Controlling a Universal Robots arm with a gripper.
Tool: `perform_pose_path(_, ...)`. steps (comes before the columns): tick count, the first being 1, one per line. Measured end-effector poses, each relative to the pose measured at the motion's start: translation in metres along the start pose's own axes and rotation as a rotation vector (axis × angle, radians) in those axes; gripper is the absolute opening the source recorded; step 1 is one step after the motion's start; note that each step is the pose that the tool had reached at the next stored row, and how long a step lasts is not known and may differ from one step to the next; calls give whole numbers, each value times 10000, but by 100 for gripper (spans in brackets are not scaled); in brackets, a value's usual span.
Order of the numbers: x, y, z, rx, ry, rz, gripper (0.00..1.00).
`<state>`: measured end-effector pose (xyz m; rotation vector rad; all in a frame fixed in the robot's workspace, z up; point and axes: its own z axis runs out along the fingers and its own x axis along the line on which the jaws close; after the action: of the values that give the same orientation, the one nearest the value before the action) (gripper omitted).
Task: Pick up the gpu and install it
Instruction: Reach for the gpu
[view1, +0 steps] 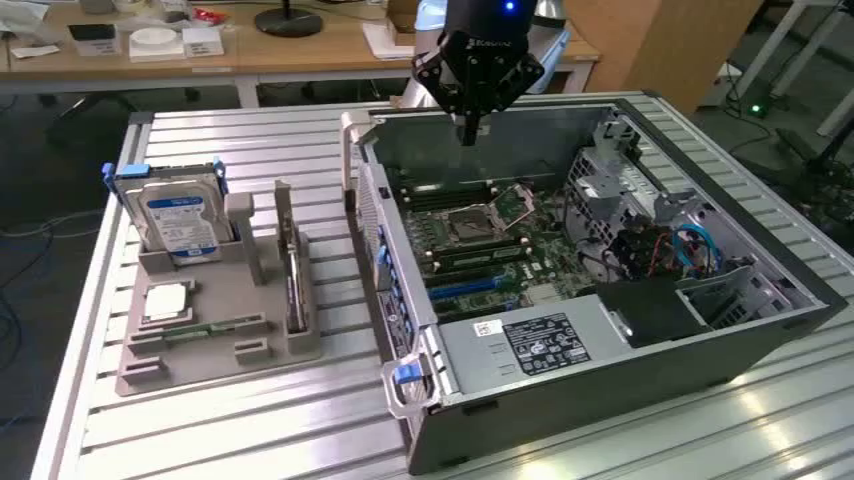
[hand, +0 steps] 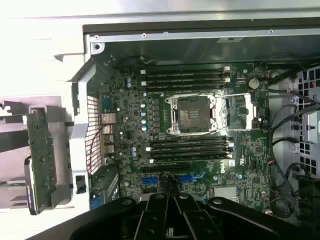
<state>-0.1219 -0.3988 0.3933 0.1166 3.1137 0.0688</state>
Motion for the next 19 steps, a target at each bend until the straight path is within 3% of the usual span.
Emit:
perform_pose_path(9,25,-2,-1,1,1,0,11)
perform_pose_path(19,191,-14,-5,0,0,0,11)
